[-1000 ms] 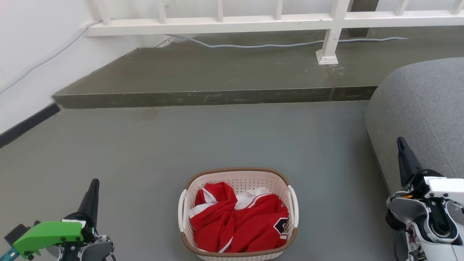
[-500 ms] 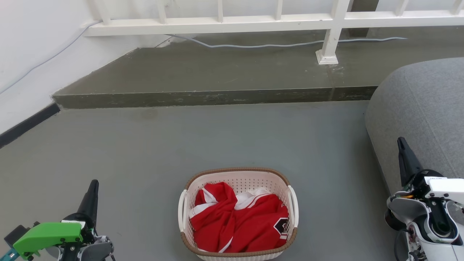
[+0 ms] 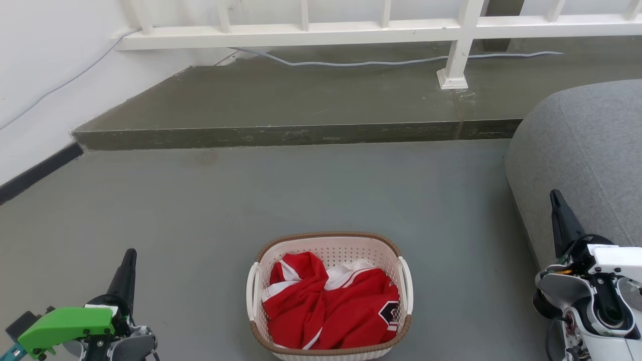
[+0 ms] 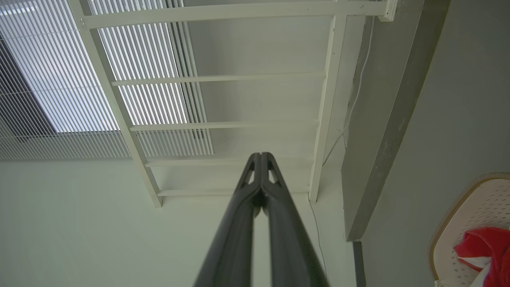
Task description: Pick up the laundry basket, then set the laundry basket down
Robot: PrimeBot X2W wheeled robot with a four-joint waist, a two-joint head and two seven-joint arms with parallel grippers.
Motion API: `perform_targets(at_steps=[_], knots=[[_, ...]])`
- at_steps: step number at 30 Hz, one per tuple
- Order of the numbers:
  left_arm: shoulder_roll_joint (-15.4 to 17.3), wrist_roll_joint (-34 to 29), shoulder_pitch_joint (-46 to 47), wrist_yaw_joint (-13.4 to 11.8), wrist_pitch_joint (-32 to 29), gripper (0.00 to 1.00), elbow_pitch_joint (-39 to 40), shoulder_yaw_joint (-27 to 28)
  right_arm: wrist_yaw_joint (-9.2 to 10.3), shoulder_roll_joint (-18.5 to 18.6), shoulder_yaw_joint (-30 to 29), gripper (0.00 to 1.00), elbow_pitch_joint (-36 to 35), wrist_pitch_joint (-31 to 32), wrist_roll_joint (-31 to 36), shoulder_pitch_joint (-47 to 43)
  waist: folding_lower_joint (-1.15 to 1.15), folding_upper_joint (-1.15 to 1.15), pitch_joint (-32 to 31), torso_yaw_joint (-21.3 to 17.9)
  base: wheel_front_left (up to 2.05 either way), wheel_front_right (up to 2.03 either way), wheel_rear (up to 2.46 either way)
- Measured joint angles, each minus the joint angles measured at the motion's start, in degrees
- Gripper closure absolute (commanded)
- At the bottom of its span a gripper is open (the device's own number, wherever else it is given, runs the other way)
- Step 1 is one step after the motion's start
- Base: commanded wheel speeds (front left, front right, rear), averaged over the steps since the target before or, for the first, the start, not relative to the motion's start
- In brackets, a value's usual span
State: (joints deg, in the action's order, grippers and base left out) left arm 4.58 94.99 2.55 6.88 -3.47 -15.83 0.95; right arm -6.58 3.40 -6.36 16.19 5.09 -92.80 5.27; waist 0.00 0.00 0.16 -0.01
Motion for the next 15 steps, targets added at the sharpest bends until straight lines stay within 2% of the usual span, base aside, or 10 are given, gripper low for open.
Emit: perform_targets(at_steps=[15], knots=[[0.0,0.0,0.1,0.1,0.0,1.0,-0.1,0.1,-0.07,0.0,0.0,1.0,0.0,0.0,0.0,0.0,0.0,0.0,0.0,0.0,0.0,0.0,0.0]])
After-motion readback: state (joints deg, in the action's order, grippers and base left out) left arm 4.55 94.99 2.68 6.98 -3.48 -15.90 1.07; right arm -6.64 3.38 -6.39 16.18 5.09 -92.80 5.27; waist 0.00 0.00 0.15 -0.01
